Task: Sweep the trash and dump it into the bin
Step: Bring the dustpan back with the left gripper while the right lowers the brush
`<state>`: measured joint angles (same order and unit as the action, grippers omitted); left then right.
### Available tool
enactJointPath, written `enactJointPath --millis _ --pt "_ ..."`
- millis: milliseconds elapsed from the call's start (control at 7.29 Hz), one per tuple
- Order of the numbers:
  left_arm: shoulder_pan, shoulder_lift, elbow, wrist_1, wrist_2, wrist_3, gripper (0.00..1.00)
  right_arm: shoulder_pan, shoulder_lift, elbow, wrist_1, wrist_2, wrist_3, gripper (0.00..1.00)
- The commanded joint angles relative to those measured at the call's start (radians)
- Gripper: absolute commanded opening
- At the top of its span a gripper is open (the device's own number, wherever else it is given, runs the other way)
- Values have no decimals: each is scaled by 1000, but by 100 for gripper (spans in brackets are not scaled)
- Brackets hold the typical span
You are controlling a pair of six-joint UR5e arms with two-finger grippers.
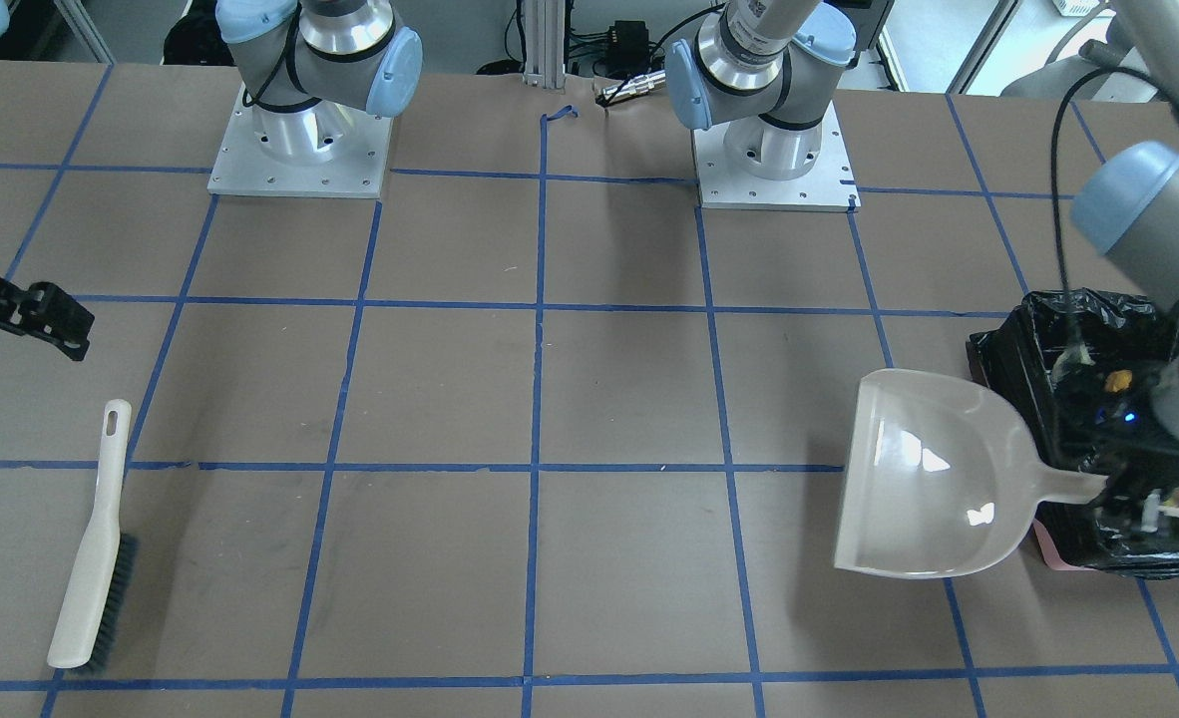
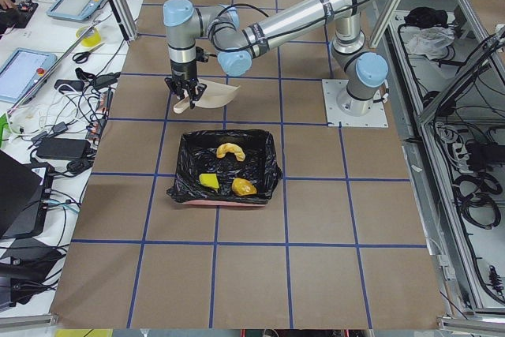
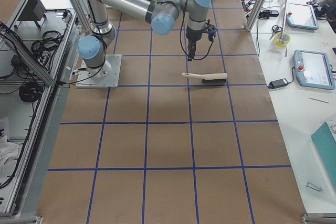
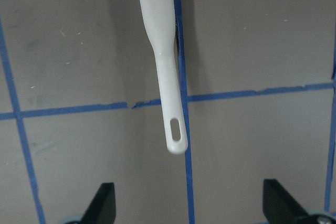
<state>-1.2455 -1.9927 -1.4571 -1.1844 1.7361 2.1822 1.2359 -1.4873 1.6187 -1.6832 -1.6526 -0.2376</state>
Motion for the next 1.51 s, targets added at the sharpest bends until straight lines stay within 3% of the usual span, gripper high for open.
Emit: enactJointPath --millis 0,549,1373 --pt "-106 -89 -5 9 -123 -200 0 72 -85 -33 77 16 43 100" --pt "-160 -146 -5 22 -128 -353 0 304 -91 -34 76 37 205 100" --pt "-154 -152 -11 66 -144 -412 0 307 -129 -26 85 14 219 100"
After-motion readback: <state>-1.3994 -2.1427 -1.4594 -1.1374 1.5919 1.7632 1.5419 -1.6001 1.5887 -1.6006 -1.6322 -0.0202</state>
